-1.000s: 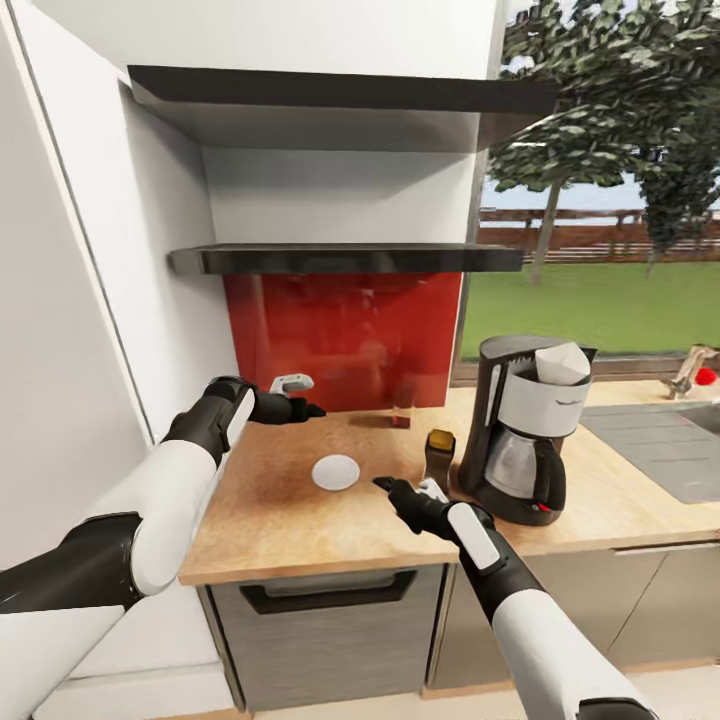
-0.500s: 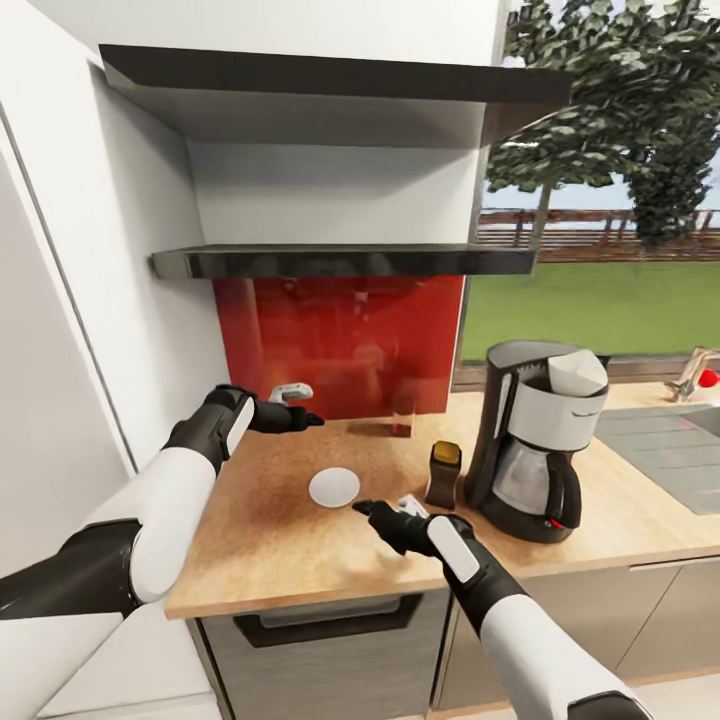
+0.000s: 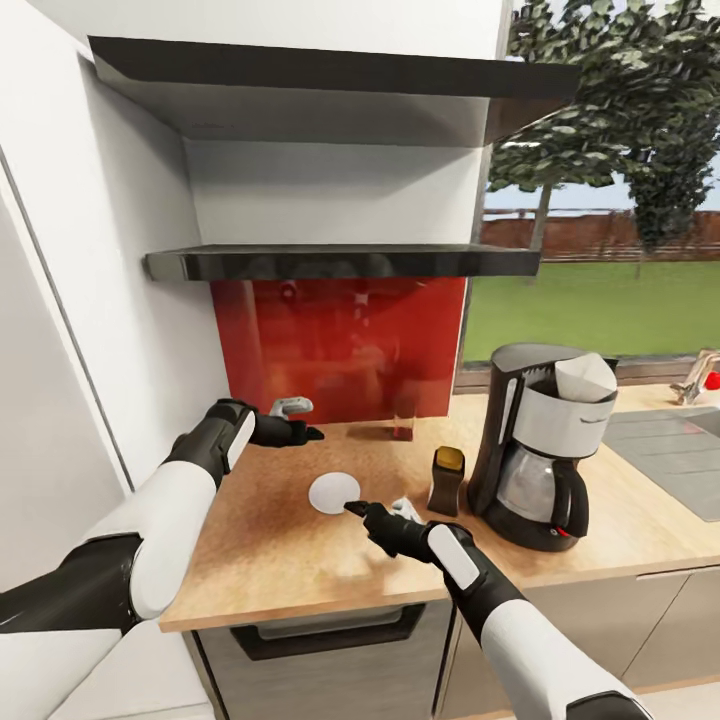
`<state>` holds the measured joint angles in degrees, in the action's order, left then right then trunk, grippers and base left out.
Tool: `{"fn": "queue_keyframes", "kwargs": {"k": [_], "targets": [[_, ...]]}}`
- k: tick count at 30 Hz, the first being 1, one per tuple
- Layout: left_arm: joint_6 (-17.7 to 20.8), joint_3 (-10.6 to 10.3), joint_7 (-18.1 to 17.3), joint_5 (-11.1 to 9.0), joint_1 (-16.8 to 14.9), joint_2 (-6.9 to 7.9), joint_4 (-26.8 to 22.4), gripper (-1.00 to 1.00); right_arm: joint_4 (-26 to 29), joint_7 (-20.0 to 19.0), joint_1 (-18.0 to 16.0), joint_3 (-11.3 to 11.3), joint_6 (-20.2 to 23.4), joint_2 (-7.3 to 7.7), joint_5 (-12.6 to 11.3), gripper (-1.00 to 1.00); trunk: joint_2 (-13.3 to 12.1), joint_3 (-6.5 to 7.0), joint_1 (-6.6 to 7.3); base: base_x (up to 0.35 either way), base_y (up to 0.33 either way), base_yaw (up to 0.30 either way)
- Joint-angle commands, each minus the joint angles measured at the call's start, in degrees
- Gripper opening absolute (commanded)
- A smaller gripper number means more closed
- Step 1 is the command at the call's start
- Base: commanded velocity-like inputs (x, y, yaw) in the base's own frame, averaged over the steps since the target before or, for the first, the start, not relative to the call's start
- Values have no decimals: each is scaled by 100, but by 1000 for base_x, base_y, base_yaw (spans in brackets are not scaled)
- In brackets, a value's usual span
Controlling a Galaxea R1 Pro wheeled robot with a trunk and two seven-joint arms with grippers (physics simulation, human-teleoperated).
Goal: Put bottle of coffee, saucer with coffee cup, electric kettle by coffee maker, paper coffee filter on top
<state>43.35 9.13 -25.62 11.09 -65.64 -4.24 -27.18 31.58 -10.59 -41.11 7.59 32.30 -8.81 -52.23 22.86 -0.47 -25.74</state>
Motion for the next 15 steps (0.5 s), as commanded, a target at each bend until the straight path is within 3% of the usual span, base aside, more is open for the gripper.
{"fn": "queue_keyframes", "kwargs": {"k": [1,7,11,15], "targets": [[23,45,-38,60,24,-7,-3,100,-4,-15,-2,5,13,2,3,100,6,-5,-5,268,0,0],[12,45,-32,52,136,-7,-18,100,-24,-22,-2,6,13,-4,2,100,6,-5,-5,136,0,-19],[8,45,-31,51,152,-7,-4,100,-131,-38,-2,6,13,-7,2,100,6,-9,-5,28,0,-159],[7,45,-31,58,162,-7,2,100,-174,-45,3,6,13,-7,2,100,6,-11,-5,236,44,-89]]}}
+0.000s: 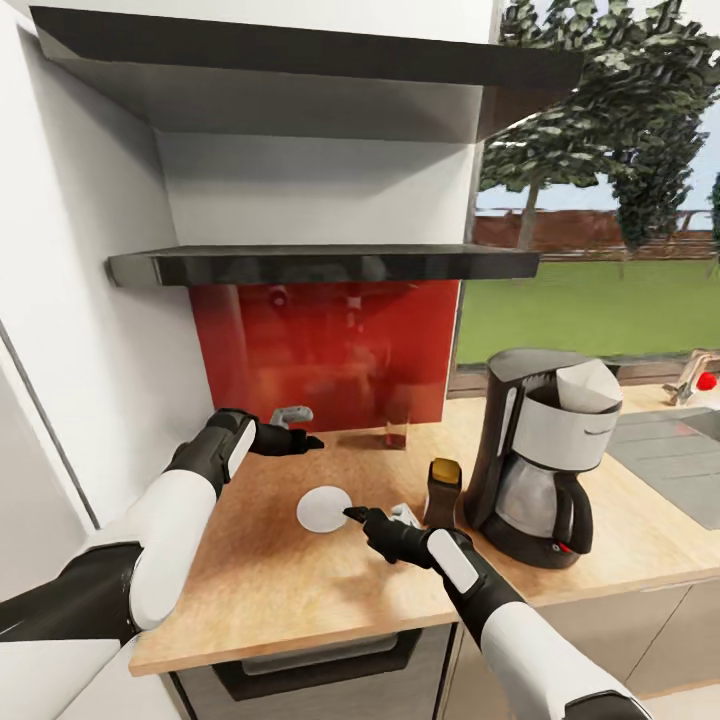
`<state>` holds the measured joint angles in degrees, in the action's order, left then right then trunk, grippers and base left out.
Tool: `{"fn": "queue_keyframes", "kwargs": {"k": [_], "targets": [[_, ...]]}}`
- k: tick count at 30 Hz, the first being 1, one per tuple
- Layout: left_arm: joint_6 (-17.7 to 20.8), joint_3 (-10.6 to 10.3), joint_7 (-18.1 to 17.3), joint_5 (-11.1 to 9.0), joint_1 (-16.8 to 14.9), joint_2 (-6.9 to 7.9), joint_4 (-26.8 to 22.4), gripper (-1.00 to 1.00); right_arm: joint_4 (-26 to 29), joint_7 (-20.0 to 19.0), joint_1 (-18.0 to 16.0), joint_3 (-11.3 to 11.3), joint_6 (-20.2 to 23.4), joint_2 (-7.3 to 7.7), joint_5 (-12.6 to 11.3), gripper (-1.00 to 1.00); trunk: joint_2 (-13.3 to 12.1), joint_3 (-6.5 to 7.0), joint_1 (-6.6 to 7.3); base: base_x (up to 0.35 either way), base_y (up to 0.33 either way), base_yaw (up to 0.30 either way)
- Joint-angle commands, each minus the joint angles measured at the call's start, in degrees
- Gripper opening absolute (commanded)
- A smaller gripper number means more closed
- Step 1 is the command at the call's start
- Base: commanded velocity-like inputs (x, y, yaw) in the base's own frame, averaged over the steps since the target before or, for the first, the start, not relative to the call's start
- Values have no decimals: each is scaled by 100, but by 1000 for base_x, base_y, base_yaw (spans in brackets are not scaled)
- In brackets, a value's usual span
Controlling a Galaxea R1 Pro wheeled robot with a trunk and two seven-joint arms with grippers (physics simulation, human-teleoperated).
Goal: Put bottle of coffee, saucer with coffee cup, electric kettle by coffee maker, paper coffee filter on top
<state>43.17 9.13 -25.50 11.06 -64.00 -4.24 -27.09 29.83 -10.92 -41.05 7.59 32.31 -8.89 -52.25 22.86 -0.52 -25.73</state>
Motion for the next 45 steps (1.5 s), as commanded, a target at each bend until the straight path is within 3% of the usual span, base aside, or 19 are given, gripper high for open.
{"fn": "queue_keyframes", "kwargs": {"k": [1,21,34,45], "targets": [[23,45,-43,61,-2,-5,-7,100,-1,-11,-2,6,12,2,4,100,6,-6,-6,261,62,-27],[39,53,30,39,524,49,-74,100,60,53,1,76,-8,-68,52,100,6,-6,-6,30,6,-2],[42,83,20,-7,677,47,-81,100,61,51,1,70,-544,-69,60,100,6,-6,-6,42,0,0],[42,69,27,-2,695,46,-34,100,27,46,1,67,-585,-69,156,100,6,-6,-6,27,0,0]]}}
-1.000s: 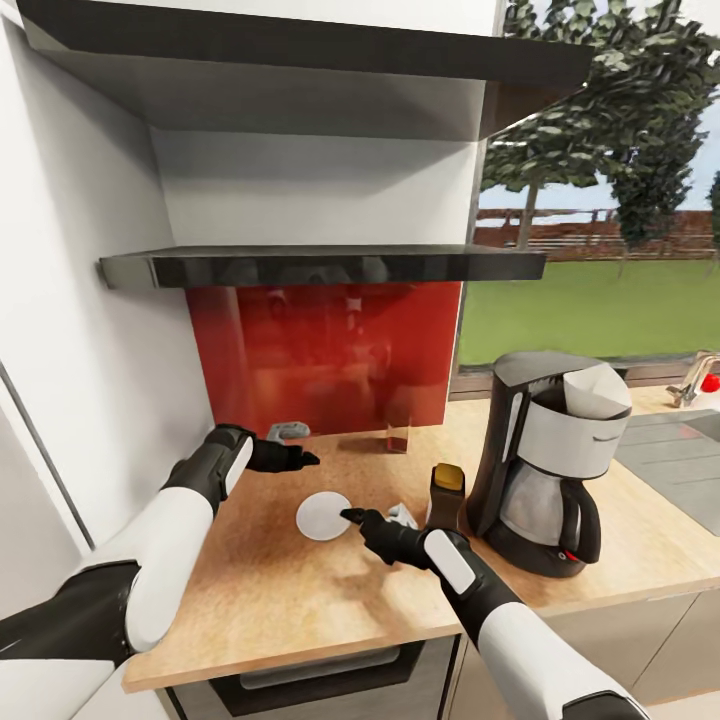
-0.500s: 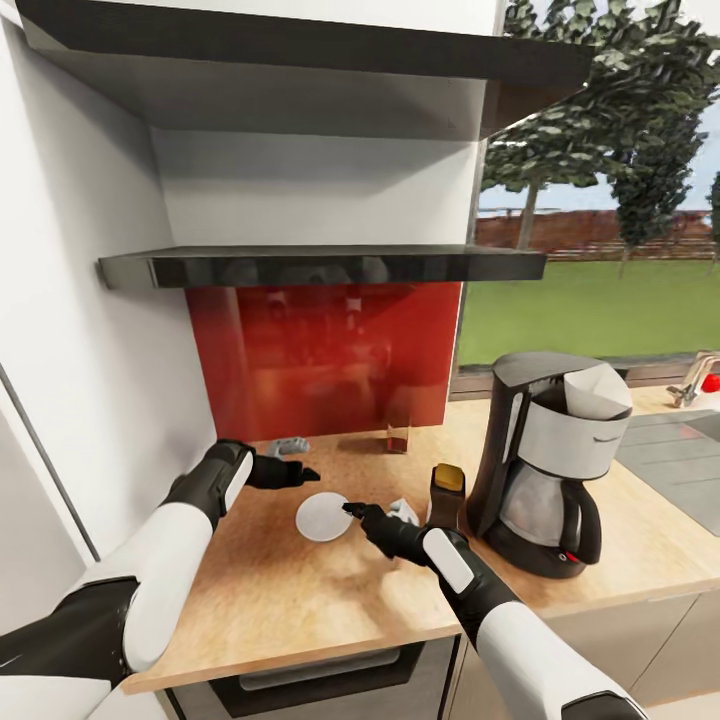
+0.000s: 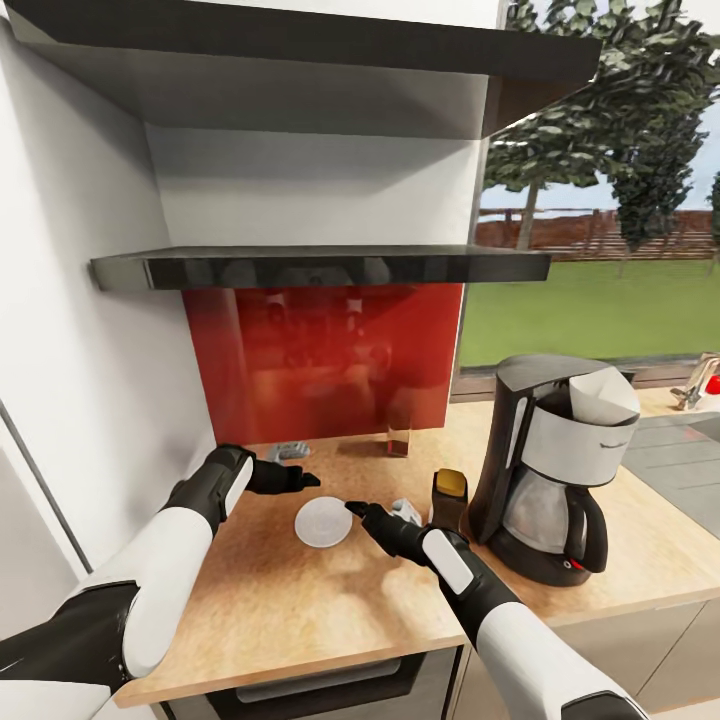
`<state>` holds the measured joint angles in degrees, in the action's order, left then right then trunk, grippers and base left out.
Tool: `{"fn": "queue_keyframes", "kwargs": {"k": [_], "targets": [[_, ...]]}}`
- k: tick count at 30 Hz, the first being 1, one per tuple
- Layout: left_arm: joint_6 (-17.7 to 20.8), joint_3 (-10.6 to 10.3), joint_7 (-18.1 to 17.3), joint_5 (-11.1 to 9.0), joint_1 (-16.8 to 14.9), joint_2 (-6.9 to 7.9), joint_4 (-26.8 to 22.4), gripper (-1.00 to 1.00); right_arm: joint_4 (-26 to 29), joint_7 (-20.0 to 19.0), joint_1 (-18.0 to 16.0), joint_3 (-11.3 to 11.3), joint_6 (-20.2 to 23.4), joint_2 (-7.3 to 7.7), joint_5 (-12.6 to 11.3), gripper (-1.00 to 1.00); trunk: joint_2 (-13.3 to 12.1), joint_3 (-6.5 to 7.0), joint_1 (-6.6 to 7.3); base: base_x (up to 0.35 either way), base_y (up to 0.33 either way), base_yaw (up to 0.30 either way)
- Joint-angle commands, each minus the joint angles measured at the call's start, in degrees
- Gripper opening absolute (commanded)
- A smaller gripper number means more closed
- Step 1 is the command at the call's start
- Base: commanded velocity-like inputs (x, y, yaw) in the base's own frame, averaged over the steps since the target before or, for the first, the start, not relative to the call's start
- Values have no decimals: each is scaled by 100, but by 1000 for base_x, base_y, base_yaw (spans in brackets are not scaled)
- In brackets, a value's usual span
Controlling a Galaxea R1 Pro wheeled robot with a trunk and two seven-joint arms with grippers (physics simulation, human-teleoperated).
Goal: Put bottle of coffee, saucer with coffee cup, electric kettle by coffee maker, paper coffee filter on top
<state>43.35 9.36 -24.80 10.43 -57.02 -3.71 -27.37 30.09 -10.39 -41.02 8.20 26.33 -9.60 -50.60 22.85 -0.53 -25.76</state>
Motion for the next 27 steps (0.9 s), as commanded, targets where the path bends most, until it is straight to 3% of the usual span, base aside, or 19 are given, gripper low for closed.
{"fn": "queue_keyframes", "kwargs": {"k": [1,9,16,27], "targets": [[25,46,-43,62,-2,-7,-3,100,-1,-6,-2,7,13,2,-6,100,7,-6,-3,1,0,0],[46,71,-43,73,6,0,16,100,-10,-7,-2,41,21,-5,2,100,7,-6,-3,0,0,0],[54,76,-43,73,7,2,21,100,-11,1,-2,458,4,-7,-10,100,7,-6,-3,94,0,0],[65,76,-39,70,7,2,21,100,-20,-3,-2,481,9,-7,-11,100,7,-6,-3,20,0,0]]}}
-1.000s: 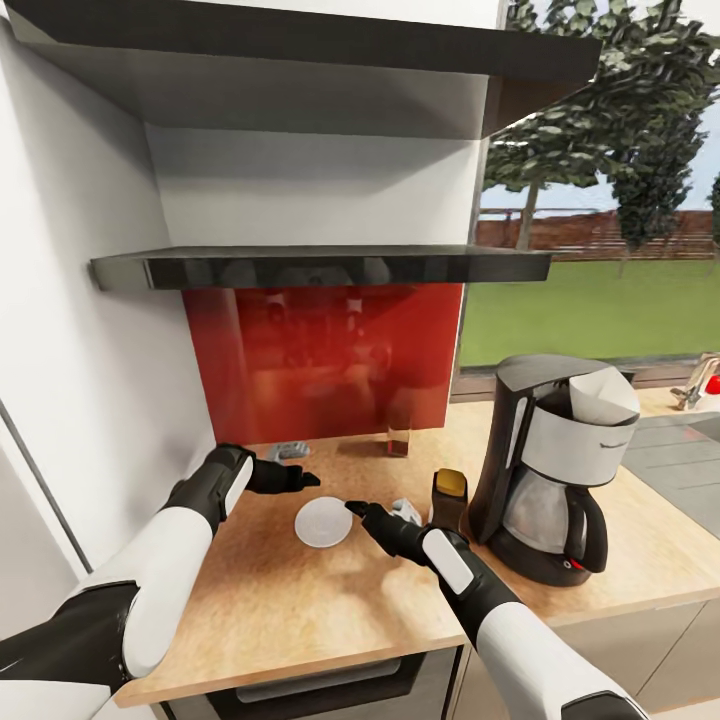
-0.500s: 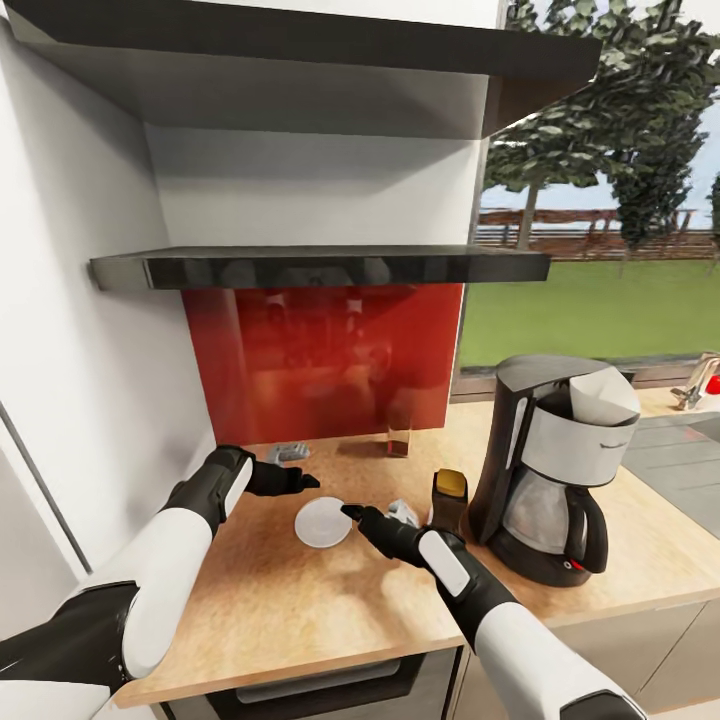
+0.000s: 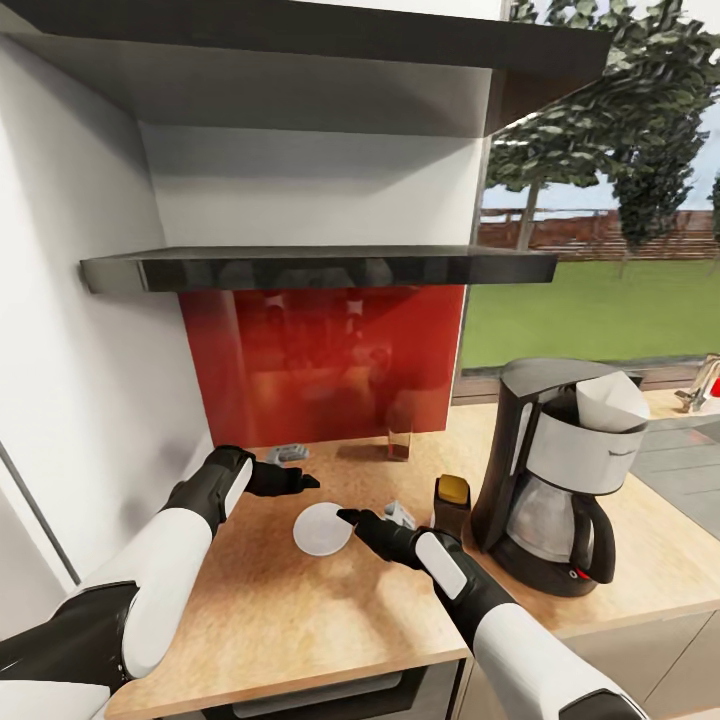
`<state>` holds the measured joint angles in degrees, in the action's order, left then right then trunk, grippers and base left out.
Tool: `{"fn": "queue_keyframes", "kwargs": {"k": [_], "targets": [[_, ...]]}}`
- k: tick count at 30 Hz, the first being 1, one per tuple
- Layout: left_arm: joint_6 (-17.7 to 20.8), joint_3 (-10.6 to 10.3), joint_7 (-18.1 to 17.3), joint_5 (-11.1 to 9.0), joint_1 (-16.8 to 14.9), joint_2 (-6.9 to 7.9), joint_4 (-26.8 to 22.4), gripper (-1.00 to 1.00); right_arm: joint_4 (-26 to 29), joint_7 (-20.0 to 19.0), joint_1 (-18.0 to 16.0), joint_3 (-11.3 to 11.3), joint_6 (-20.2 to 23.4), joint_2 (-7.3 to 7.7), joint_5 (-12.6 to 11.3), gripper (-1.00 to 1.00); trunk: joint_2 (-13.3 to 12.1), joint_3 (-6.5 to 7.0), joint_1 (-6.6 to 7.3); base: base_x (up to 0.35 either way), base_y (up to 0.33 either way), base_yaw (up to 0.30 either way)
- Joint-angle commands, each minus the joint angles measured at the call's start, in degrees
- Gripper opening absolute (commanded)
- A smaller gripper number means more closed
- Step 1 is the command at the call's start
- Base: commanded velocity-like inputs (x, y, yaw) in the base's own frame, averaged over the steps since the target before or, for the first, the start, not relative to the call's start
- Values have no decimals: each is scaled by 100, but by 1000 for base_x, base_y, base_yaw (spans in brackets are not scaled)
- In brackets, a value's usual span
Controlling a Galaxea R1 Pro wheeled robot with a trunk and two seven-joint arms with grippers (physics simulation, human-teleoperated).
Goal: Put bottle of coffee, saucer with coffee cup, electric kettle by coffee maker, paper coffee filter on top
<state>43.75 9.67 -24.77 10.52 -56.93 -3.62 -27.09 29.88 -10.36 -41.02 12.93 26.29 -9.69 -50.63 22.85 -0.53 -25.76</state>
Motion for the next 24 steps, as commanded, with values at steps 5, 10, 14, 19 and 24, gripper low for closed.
{"fn": "queue_keyframes", "kwargs": {"k": [5,10,14,19,24], "targets": [[40,52,-43,52,-1,17,30,100,0,-7,0,20,16,-1,-8,100,7,-6,-3,0,0,0],[72,73,-67,22,45,149,390,100,-5,-15,5,27,16,-6,-8,100,7,-6,-3,0,0,0],[85,77,-72,-40,53,174,454,100,-6,-18,6,56,16,-8,-8,100,7,-6,-3,0,0,0],[90,78,-72,-292,59,210,475,100,-1,-19,6,183,16,-31,-8,100,7,-6,-3,0,0,0],[90,78,-79,-420,59,220,476,100,0,-19,6,199,16,-31,-8,100,7,-6,-3,10,0,0]]}}
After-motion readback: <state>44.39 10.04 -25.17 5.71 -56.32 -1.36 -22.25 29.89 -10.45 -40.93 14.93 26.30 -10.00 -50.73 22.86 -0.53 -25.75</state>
